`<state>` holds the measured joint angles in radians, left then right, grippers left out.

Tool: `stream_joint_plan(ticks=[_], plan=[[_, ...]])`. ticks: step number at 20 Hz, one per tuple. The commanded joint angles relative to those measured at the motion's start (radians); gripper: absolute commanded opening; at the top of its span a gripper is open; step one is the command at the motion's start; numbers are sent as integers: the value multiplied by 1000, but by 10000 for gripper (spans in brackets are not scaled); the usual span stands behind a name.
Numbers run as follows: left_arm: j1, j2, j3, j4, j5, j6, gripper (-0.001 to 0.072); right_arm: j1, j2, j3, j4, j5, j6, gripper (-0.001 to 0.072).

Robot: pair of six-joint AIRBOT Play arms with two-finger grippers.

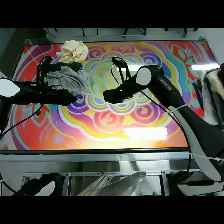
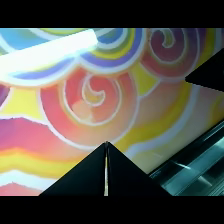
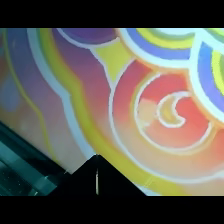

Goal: Fold the shirts.

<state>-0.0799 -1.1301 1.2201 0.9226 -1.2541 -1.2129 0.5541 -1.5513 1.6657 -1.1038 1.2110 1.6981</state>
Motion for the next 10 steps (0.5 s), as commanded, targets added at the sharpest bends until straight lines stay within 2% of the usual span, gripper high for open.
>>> stream_joint_plan(ticks=[1, 3, 10], plan=[[0, 0, 1, 0, 0, 0, 10, 0, 0, 0, 0, 0, 0, 19], [0, -1, 1, 0, 1, 0, 10, 1, 0, 0, 0, 0, 0, 19], [-10, 0, 0, -9, 161, 0, 10, 1, -2, 0, 0, 0, 0, 19]])
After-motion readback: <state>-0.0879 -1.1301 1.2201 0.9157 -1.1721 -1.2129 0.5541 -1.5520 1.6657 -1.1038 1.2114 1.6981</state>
